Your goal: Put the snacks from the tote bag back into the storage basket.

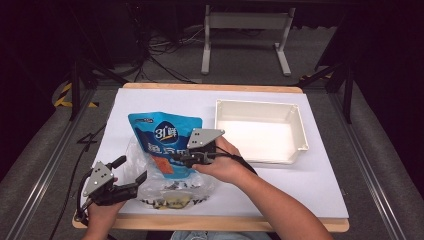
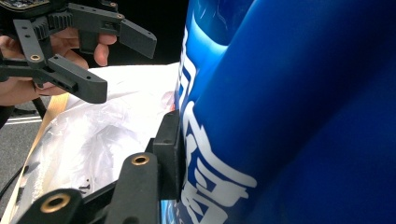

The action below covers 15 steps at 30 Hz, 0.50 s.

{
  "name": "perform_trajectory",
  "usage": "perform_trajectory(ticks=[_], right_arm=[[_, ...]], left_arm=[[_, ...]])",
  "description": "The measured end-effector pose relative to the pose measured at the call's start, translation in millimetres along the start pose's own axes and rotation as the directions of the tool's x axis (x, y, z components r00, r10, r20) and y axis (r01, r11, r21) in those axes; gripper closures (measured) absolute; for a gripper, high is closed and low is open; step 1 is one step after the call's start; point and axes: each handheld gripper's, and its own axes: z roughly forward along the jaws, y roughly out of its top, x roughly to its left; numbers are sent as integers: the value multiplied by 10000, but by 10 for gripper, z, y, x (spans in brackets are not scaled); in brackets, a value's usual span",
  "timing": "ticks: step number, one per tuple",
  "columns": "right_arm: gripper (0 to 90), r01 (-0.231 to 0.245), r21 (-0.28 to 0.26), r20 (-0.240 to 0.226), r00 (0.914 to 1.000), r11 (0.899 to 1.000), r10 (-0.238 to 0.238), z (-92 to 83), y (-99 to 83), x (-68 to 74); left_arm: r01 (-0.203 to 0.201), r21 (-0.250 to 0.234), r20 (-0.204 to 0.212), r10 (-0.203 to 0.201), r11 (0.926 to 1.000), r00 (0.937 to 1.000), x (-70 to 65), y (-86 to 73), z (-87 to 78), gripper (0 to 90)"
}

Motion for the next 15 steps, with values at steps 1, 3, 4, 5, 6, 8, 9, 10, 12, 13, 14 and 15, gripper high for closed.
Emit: perform_trajectory(ticks=[1, 3, 4, 5, 6, 8, 9, 10, 12, 13, 14, 15], right_arm=[[590, 7, 1, 8, 10000, 10000, -7, 1, 1, 1], [590, 24, -1, 15, 10000, 10000, -24, 1, 1, 2], [590, 8, -2, 13, 10000, 10000, -8, 0, 0, 1], [590, -33, -31, 37, 10000, 10000, 34, 0, -2, 5], [591, -62, -44, 62, 10000, 10000, 63, 0, -3, 8], [593, -106, -23, 135, 9999, 9999, 107, 2, 5, 29], [595, -40, 16, 204, 9998, 10000, 40, 5, 15, 43], [595, -42, 42, 238, 9997, 10000, 41, 8, 21, 50], [599, -59, 91, 258, 9997, 9999, 57, 15, 39, 49], [599, -59, 91, 258, 9997, 9999, 57, 15, 39, 49], [601, -80, 90, 251, 9997, 9999, 78, 19, 47, 47], [603, -60, 78, 239, 9997, 10000, 58, 27, 58, 45]], left_arm=[[4, 0, 2, -4, 10000, 10000, 0, -1, 1, 144], [30, -1, 8, -30, 10000, 10000, 1, -2, 4, 144], [50, -11, 21, -50, 10000, 10000, 2, -3, 4, 144], [81, -15, 13, -81, 10000, 10000, 0, -3, 3, 144], [44, -37, -4, -44, 10000, 10000, 3, -2, 1, 144], [60, -70, 41, -60, 10000, 10000, 6, -2, -3, 145], [74, -82, 24, -73, 9999, 10000, 6, -1, -3, 145], [70, -92, 26, -69, 9999, 10000, 7, -1, -4, 145], [74, -100, 33, -73, 9999, 10000, 7, 0, -4, 145], [74, -100, 33, -73, 9999, 10000, 7, 0, -4, 145], [93, -98, 34, -92, 9999, 10000, 5, 0, -5, 145], [75, -126, 25, -75, 9999, 10000, 4, 1, -6, 146]])
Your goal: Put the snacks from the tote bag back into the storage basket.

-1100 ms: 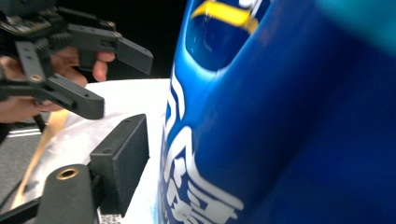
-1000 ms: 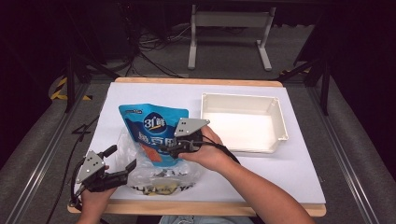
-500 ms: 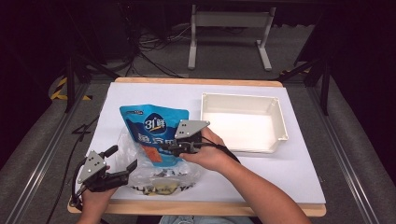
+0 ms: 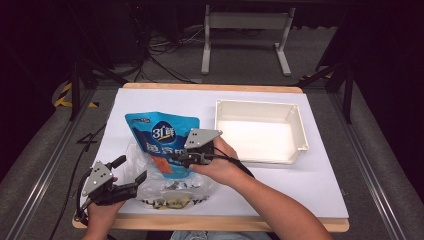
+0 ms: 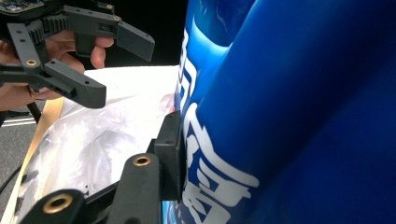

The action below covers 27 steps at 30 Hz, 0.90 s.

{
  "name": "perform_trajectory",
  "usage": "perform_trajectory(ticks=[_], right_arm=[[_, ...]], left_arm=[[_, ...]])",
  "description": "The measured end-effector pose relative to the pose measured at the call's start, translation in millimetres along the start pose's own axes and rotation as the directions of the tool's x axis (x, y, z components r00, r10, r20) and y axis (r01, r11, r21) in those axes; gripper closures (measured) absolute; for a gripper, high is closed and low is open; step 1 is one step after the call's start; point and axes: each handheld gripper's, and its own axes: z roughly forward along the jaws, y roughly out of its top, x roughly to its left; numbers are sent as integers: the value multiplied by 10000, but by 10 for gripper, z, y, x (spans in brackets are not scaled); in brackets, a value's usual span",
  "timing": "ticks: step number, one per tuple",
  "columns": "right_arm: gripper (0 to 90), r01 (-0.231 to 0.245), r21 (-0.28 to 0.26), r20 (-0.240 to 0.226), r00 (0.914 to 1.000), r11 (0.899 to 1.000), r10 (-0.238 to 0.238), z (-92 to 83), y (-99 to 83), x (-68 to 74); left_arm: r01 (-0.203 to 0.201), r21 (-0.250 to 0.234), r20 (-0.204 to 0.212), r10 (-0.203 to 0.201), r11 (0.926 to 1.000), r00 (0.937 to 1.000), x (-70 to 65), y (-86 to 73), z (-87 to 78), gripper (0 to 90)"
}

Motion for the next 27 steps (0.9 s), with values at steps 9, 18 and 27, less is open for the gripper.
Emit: perform_trajectory(ticks=[9, 18, 27], right_arm=[[610, 66, -265, 60, 10000, 9996, -64, -55, 186, -15], [609, 270, -487, 167, 9995, 9984, -262, -216, 429, -72], [609, 309, -707, 371, 9989, 9970, -283, -354, 590, -130]], left_arm=[[-149, -105, 79, 150, 9998, 9999, -36, 12, -7, 147], [-153, -93, 164, 155, 9998, 9997, -34, 12, -8, 147], [-168, 31, 261, 167, 9999, 9995, -27, 4, 14, 142]])
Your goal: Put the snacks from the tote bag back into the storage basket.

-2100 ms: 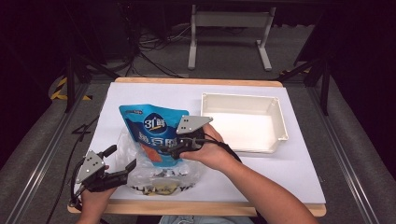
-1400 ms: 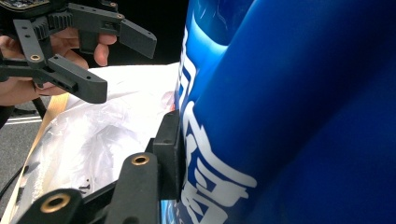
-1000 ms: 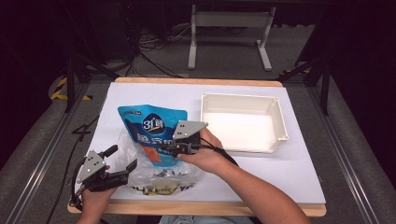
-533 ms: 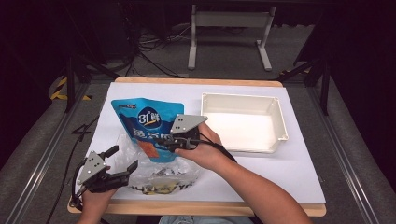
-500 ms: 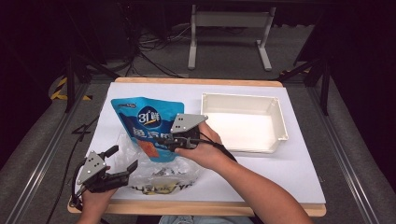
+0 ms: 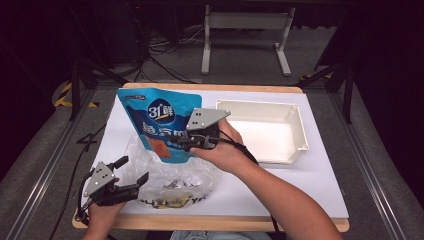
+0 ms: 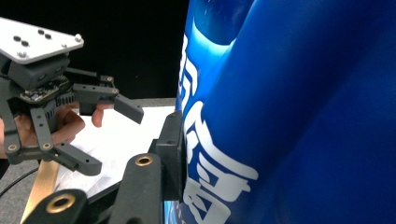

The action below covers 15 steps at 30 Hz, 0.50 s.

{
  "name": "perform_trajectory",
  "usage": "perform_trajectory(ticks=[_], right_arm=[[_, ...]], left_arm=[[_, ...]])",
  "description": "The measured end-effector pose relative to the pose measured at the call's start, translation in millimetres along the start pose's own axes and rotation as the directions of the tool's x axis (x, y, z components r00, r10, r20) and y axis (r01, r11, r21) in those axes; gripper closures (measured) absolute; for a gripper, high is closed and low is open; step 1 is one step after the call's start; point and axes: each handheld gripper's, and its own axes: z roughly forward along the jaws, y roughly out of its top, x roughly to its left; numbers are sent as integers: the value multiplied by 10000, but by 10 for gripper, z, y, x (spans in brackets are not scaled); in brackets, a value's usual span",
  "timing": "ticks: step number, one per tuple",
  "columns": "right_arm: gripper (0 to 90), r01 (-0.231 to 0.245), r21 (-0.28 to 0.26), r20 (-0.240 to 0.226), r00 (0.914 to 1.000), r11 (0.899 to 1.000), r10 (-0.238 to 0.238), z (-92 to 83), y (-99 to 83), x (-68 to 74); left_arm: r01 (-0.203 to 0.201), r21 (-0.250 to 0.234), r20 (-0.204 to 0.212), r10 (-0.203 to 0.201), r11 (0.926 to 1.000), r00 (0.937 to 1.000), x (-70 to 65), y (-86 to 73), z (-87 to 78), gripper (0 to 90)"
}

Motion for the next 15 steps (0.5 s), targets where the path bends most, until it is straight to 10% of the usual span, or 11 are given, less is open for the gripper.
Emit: perform_trajectory(ticks=[15], right_arm=[[608, 103, -280, 72, 9999, 9996, -101, -152, 191, -75]], left_arm=[[31, 21, 3, -31, 10000, 10000, 1, -4, 6, 141]])
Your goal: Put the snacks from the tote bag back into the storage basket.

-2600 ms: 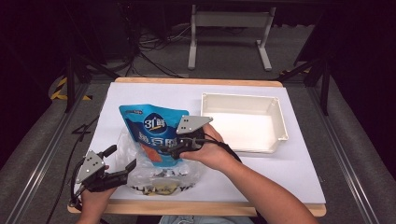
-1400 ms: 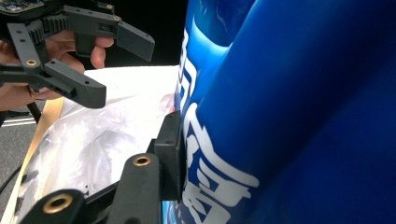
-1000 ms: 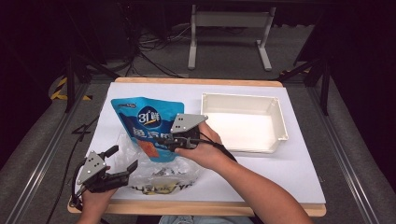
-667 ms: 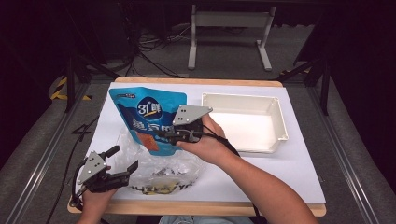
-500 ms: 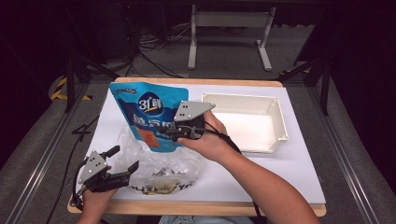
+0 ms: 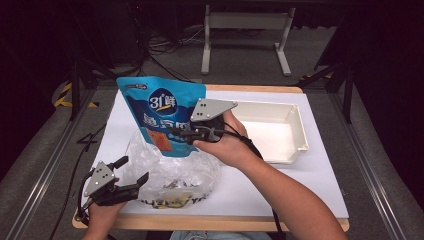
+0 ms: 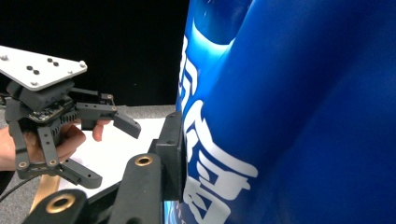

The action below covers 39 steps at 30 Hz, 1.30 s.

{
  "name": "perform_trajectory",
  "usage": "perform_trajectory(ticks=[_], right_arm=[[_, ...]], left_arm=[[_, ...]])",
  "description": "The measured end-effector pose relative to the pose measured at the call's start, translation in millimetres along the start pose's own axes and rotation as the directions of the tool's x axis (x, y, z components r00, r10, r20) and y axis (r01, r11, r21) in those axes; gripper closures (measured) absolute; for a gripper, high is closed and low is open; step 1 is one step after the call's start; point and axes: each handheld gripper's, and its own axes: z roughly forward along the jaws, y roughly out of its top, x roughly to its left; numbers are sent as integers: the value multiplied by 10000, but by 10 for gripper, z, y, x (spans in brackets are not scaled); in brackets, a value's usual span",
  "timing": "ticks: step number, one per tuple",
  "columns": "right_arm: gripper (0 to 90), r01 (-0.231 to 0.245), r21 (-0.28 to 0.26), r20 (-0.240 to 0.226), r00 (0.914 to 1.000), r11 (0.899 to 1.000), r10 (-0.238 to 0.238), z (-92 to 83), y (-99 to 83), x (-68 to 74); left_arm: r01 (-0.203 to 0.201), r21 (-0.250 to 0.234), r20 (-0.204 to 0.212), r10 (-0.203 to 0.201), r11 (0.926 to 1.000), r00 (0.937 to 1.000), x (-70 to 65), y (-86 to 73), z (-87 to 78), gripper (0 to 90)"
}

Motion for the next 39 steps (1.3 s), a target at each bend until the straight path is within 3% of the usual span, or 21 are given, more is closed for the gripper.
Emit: perform_trajectory(ticks=[15, 30, 39], right_arm=[[608, -22, 165, 202, 9998, 9999, 19, -242, 1, -151], [607, -307, 407, 1256, 9918, 9987, 253, -729, -74, -481], [608, -489, 560, 1650, 9855, 9972, 390, -973, -164, -682]], left_arm=[[-5, 18, -37, 5, 10000, 10000, 5, -4, 5, 141], [33, 99, -82, -32, 9999, 10000, 2, -11, 23, 140], [28, 100, -107, -27, 9999, 9999, 4, -11, 18, 140]])
